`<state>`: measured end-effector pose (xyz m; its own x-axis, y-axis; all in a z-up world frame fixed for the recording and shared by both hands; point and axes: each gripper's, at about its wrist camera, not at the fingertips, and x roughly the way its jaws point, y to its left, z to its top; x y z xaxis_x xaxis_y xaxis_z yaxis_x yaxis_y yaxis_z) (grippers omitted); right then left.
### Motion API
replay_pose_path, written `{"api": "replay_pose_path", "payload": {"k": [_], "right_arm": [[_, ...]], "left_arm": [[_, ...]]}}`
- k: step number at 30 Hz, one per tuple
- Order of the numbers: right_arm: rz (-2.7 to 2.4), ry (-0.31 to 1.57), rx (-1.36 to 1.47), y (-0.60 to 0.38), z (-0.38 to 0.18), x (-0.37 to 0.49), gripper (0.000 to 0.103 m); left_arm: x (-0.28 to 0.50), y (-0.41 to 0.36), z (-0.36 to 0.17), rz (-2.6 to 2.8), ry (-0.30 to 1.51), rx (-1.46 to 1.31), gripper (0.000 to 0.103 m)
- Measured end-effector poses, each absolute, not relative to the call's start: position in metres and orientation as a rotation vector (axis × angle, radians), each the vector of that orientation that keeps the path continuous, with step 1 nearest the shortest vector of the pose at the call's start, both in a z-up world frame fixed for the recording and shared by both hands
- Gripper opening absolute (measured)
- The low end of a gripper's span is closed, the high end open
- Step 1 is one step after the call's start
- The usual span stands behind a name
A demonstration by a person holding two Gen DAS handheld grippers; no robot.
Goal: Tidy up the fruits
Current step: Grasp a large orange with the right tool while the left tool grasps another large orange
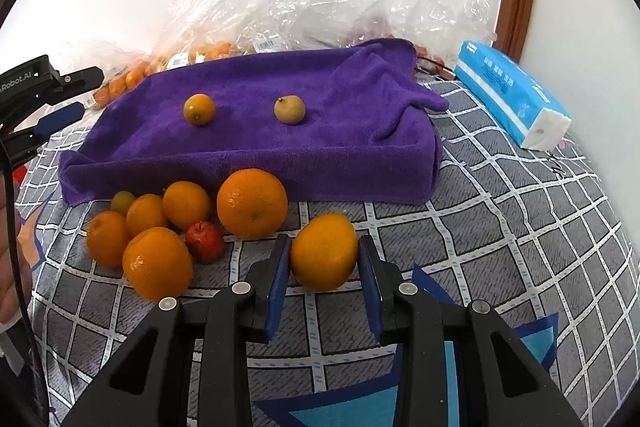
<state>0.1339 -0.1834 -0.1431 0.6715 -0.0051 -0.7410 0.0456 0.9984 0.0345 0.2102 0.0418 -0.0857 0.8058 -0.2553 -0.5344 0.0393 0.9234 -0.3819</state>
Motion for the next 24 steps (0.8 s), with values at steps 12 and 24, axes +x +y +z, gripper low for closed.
{"api": "replay_pose_path", "payload": {"k": [12, 24], "right_arm": [[-0.018, 0.794, 0.098, -0.19, -0.137, 0.128, 0.034], [-0.021, 0.771, 0.141, -0.196, -0.134, 0.124, 0.034]], "left_arm": [[0.2, 0.037, -0.075, -0.168, 0.63, -0.309, 0.057], [0.151, 0.037, -0.103, -0.229, 0.784, -0.205, 0.057]]}}
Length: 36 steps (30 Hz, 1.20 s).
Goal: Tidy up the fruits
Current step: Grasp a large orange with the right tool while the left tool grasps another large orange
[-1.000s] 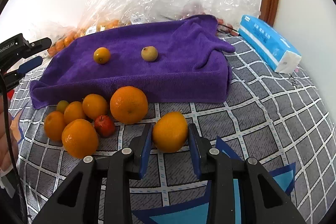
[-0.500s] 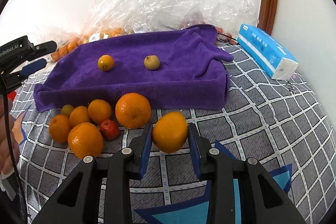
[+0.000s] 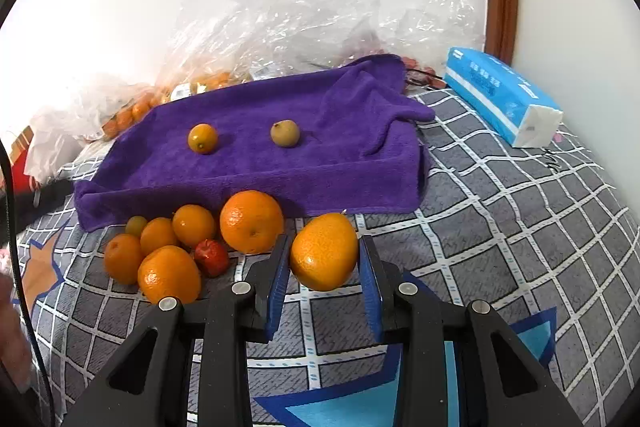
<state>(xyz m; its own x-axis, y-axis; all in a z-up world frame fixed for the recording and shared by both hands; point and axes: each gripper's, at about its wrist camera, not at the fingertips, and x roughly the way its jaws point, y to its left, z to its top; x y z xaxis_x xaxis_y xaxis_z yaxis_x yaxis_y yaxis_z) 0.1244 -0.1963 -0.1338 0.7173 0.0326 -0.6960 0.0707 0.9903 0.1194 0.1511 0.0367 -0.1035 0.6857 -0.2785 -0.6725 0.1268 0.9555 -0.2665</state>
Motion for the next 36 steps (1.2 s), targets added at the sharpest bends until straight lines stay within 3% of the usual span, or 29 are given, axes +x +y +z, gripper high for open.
{"api": "replay_pose_path", "payload": {"k": [12, 16, 19, 36], "right_arm": [[-0.011, 0.781, 0.173, -0.203, -0.137, 0.124, 0.034], [-0.008, 0.778, 0.173, -0.202, -0.137, 0.124, 0.034], [-0.005, 0.781, 0.173, -0.202, -0.138, 0.125, 0.034], [0.012, 0.758, 0.186, -0.201, -0.136, 0.123, 0.034]], "left_arm": [[0.162, -0.008, -0.14, -0.246, 0.909, -0.049, 0.056], [0.16, -0.009, -0.141, -0.228, 0.9, -0.033, 0.052], [0.16, -0.002, -0.141, -0.231, 0.894, -0.076, 0.039], [0.139, 0.019, -0.114, -0.26, 0.707, -0.223, 0.038]]}}
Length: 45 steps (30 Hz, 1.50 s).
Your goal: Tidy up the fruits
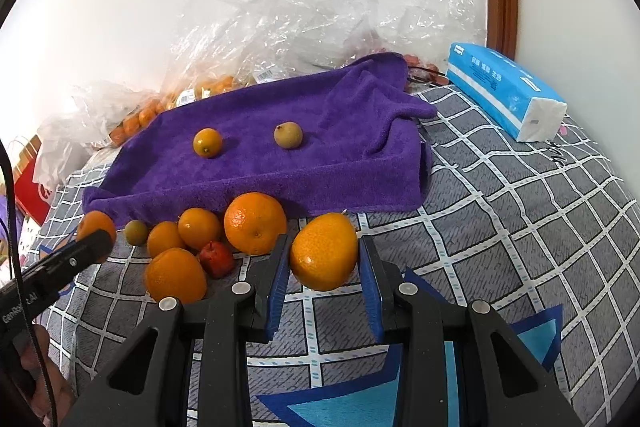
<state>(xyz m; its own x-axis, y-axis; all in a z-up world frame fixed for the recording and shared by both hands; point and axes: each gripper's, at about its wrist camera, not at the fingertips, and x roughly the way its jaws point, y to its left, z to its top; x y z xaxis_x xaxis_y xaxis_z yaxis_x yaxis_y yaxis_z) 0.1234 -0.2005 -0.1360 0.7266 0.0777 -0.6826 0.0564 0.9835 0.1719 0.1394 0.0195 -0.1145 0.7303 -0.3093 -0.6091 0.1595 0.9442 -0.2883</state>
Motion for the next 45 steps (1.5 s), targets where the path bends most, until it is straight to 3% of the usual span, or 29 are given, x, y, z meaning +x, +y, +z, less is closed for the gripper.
{"api": "replay_pose_path", "payload": {"k": [35, 45], "right_arm": [[0.007, 0.751, 0.183, -0.198, -0.134, 0.124, 0.034], [0.058, 0.738, 0.12, -0.182, -0.107, 0.12, 0.034]], "left_arm": [[0.132, 0.036, -0.099, -0.221, 0.637, -0.305, 0.038], [0.131, 0.042, -0.072, -0.232, 0.624, -0.338, 0.038]]}}
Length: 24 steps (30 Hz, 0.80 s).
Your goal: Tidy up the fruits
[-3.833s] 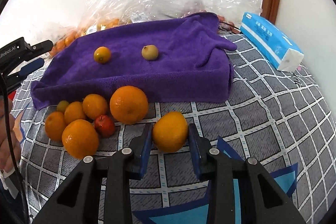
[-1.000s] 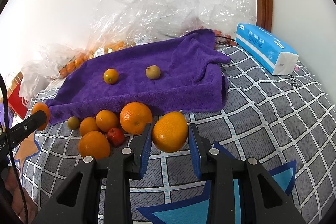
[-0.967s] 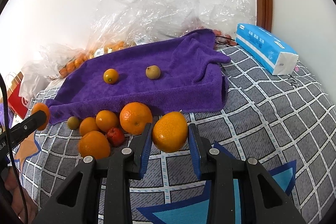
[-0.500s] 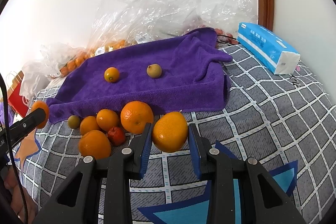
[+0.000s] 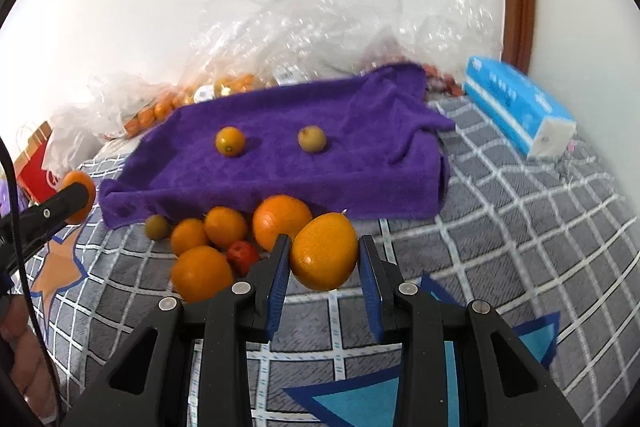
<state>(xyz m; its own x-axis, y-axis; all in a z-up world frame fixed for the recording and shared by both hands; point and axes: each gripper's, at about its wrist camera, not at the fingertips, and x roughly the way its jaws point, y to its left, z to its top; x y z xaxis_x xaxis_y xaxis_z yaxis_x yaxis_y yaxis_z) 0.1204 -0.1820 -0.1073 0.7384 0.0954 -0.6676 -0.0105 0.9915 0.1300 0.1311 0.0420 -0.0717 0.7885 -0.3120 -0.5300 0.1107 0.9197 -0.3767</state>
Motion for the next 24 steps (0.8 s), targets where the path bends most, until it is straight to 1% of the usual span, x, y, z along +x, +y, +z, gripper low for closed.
{"api": "replay_pose_path", "payload": {"k": [7, 11, 24], "right_arm": [[0.088, 0.661, 0.107, -0.177, -0.067, 0.134, 0.034], [0.08, 0.625, 0.093, -0.176, -0.052, 0.149, 0.034], [0.093, 0.605, 0.094, -0.168, -0.032, 0.196, 0.034]], "left_arm": [[0.151, 0.044, -0.044, -0.211, 0.62, -0.351, 0.038], [0.168, 0.045, -0.035, -0.193, 0.586, -0.349, 0.038], [0.22, 0.048, -0.036, -0.159, 0.606, -0.397, 0.038]]}}
